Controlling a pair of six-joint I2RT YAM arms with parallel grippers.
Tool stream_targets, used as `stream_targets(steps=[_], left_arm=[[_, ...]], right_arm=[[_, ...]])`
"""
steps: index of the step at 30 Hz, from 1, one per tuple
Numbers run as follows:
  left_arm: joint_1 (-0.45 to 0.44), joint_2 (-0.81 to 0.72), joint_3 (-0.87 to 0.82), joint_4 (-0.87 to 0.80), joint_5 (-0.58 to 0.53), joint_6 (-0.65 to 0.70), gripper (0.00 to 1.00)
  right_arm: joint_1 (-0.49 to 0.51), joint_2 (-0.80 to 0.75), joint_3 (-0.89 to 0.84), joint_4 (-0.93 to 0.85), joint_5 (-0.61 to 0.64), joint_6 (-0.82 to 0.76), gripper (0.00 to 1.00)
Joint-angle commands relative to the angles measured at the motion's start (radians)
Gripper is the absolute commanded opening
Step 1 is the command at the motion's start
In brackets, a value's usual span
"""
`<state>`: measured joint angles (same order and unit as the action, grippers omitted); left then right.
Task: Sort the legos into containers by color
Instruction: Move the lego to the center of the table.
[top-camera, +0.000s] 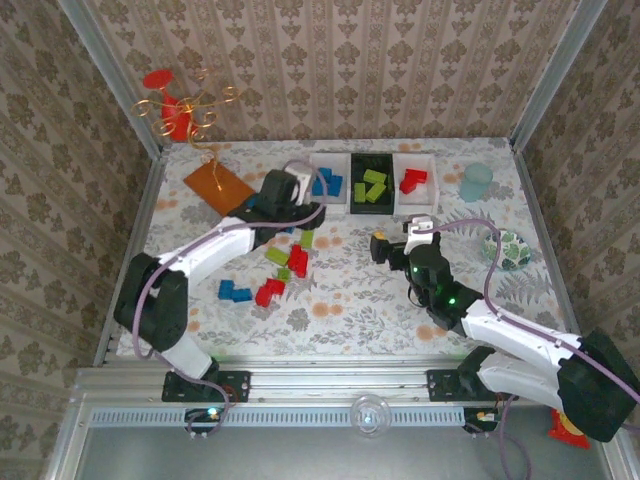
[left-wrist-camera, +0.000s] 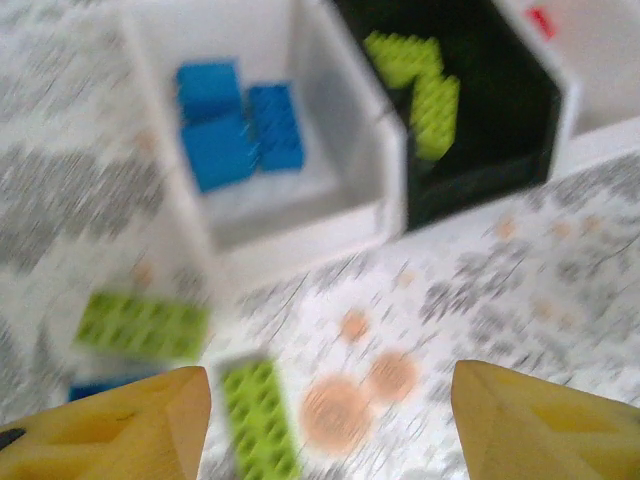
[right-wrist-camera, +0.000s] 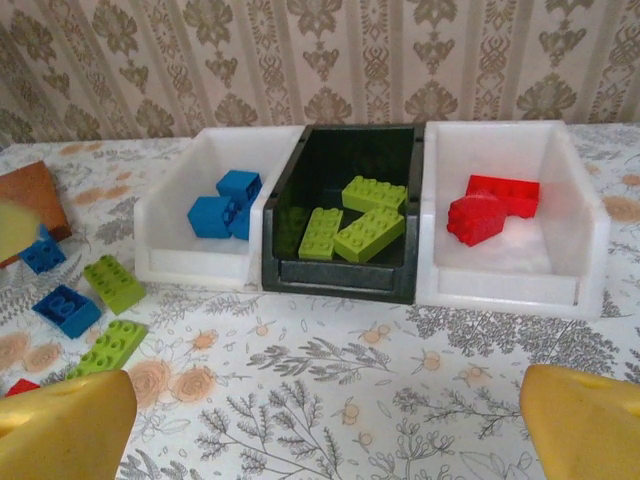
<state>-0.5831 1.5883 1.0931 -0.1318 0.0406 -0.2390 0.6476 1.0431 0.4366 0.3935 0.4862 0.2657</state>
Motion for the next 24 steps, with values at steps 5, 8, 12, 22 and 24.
stream_targets(steps=[5,8,12,22,24], left_arm=[[0.104,-0.058,-0.171,-0.114,-0.011,-0.037,0.67],[0.120,-0.047,-0.178,-0.138,-0.011,-0.020,0.67],[0.160,-0.023,-0.181,-0.170,-0.031,0.014,0.69],[0.155,0.075,-0.136,-0.171,0.021,0.053,0.80],[0.149,0.089,-0.128,-0.173,0.021,0.059,0.82]], right_arm=[[0.000,0.032,0.030,-0.002,-0.021,0.019,1.00],[0.000,0.032,0.034,-0.008,-0.021,0.016,1.00],[0.000,0.021,0.033,-0.012,-0.018,0.011,1.00],[0.000,0.034,0.043,-0.023,-0.021,0.011,1.00],[0.000,0.031,0.042,-0.023,-0.020,0.011,1.00]])
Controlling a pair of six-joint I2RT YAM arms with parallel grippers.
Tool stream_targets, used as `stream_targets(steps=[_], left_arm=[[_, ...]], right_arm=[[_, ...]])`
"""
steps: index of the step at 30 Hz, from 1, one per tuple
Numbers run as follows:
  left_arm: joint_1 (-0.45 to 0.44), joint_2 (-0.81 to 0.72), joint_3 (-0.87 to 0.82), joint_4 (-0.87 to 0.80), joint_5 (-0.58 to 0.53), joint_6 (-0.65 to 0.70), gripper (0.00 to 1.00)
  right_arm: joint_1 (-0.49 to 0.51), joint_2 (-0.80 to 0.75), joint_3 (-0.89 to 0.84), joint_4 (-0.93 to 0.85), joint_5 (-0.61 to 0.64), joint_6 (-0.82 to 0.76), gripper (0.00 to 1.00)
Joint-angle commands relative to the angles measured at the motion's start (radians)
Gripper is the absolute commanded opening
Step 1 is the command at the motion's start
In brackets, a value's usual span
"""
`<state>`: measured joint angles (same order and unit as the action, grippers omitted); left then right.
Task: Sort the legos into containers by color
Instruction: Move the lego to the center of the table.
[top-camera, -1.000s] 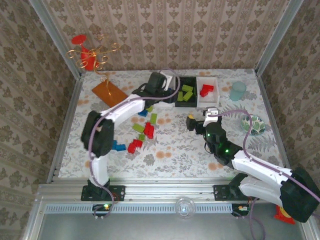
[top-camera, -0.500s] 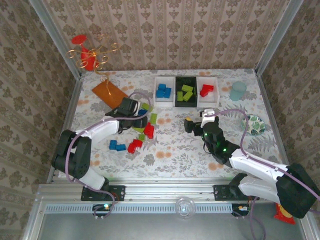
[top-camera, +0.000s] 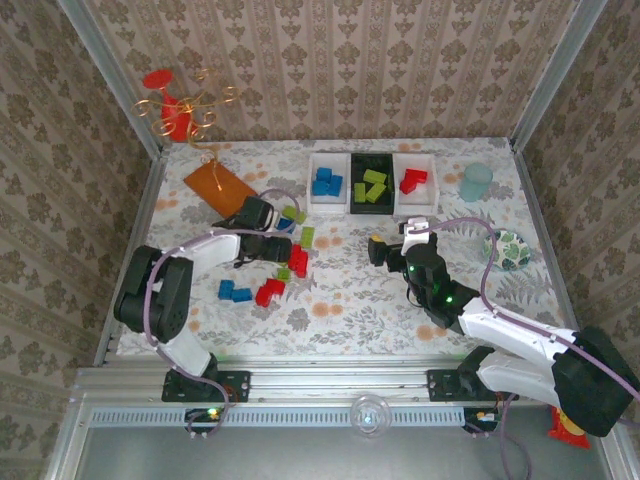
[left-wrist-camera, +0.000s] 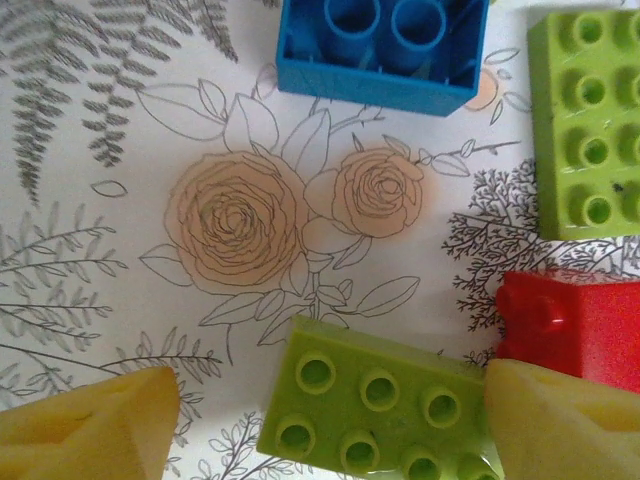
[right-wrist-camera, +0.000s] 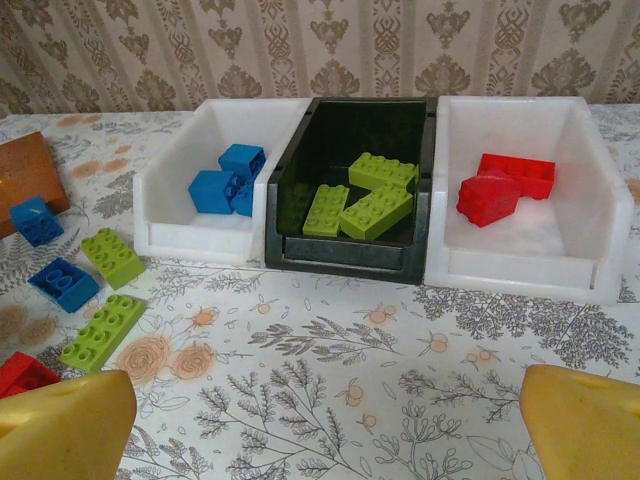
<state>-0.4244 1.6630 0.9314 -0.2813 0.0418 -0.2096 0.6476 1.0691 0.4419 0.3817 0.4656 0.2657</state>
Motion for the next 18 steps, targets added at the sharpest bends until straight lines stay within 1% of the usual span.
stream_targets(steps=[1,11,13,18], left_arm=[[-0.012,0.018,0.035,-0.023,0.022,0.034,0.83],[-0.027,0.027,0.026,-0.011,0.037,0.057,0.88],[-0.026,0.030,0.026,-0.010,0.049,0.058,0.91],[-0.027,0.049,0.032,-0.043,0.015,0.038,0.93]], right_arm=[[0.000,0.005,0.037,-0.012,0.001,0.012,1.00],[-0.002,0.015,0.040,-0.012,-0.002,0.013,1.00],[-0.002,0.017,0.041,-0.013,-0.002,0.013,1.00],[-0.002,0.021,0.043,-0.014,-0.003,0.013,1.00]])
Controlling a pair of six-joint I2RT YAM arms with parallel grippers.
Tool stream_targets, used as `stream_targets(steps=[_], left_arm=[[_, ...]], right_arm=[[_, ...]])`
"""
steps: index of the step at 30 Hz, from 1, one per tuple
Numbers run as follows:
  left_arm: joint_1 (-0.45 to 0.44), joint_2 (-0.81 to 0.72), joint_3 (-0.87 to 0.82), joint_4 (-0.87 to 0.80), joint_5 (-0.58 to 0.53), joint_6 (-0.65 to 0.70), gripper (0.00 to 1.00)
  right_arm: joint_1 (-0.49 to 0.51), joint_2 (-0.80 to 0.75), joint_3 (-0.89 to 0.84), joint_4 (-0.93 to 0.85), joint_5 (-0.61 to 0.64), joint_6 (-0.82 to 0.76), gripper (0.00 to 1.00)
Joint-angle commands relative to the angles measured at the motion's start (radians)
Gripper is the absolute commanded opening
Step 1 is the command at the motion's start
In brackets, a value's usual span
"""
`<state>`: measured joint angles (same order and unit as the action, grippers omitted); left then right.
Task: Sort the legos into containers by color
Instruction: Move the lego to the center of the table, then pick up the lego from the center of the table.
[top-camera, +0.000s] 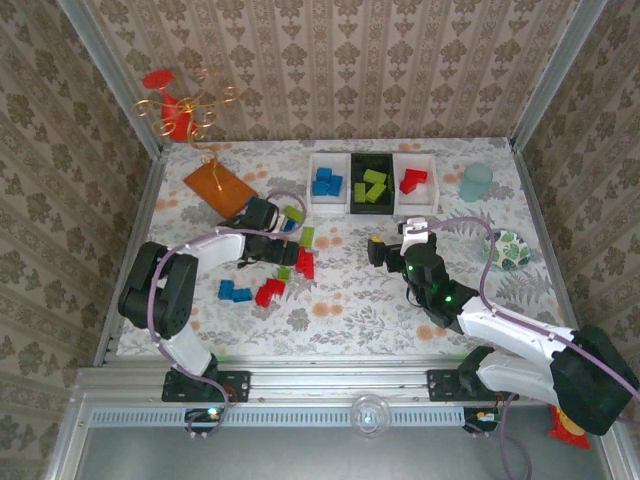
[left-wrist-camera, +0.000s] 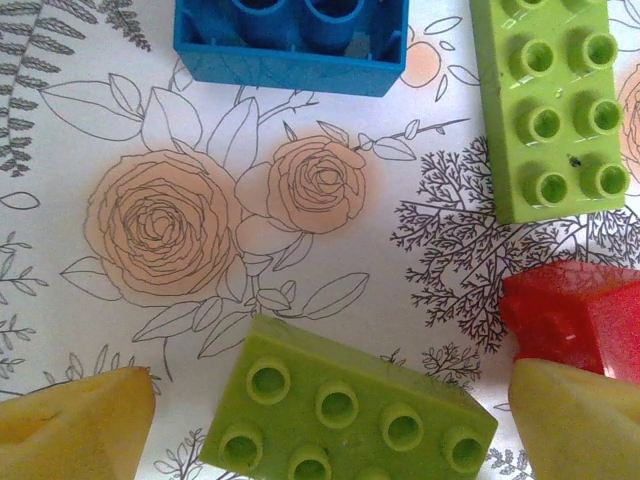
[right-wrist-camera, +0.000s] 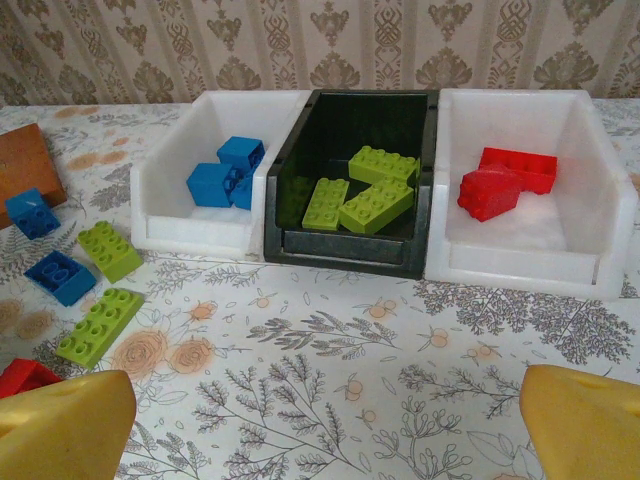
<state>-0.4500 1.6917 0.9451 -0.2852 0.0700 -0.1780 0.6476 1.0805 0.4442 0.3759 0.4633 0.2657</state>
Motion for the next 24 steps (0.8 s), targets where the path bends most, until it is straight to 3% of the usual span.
stream_targets(steps=[1,9,24], left_arm=[[-0.001,0.018,0.015,-0.046,-0.027,-0.002,0.93],[-0.077,0.005,-0.005,-0.068,-0.053,-0.039,0.93],[-0.018,0.058,0.021,-0.058,-0.080,0.000,0.84]], right_arm=[[-0.002,0.010,0.041,-0.008,-0.001,0.013,1.00],[-0.002,0.027,0.049,-0.011,-0.011,0.019,1.00],[-0.002,0.019,0.047,-0.013,-0.012,0.019,1.00]])
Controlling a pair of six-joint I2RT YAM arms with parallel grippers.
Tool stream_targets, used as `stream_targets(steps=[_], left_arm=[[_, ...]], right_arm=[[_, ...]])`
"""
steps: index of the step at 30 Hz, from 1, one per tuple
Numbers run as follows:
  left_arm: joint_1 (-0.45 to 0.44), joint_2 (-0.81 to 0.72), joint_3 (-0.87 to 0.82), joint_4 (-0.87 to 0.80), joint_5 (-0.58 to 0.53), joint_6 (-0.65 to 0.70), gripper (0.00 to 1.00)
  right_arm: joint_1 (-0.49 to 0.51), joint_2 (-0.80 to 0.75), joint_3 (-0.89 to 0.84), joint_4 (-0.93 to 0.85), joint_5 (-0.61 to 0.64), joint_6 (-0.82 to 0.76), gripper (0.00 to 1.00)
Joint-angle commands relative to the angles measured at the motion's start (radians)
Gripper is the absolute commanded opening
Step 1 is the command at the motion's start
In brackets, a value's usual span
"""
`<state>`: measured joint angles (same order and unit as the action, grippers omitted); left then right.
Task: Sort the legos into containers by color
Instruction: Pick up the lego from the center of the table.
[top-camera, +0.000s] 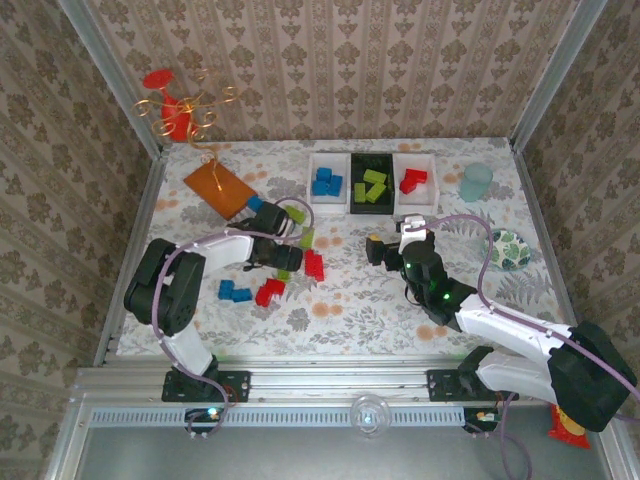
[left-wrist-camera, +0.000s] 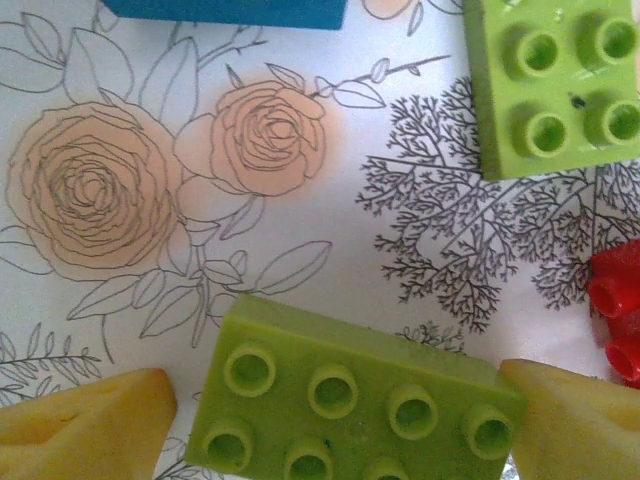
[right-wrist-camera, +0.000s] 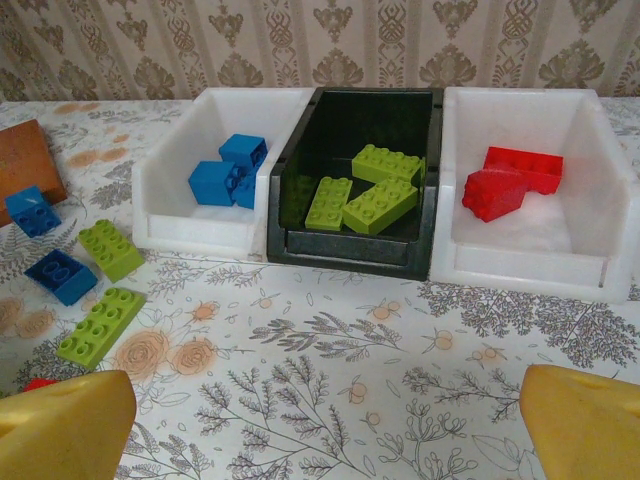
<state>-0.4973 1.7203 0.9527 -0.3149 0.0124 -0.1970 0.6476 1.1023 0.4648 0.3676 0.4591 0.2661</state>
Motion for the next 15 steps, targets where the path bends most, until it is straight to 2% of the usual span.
stream_targets(steps=[1,10,15], left_arm=[[0.034,0.035,0.019,-0.022,-0.014,0.018,0.82],[0.032,0.039,0.073,-0.012,-0.045,-0.002,0.65],[-0.028,-0.029,0.140,0.002,-0.109,-0.023,0.62]], right_arm=[[-0.002,0.000,0.028,-0.004,-0.008,0.018,1.00],[-0.002,0.008,0.031,-0.006,-0.006,0.016,1.00],[-0.002,0.013,0.031,-0.004,-0.007,0.018,1.00]])
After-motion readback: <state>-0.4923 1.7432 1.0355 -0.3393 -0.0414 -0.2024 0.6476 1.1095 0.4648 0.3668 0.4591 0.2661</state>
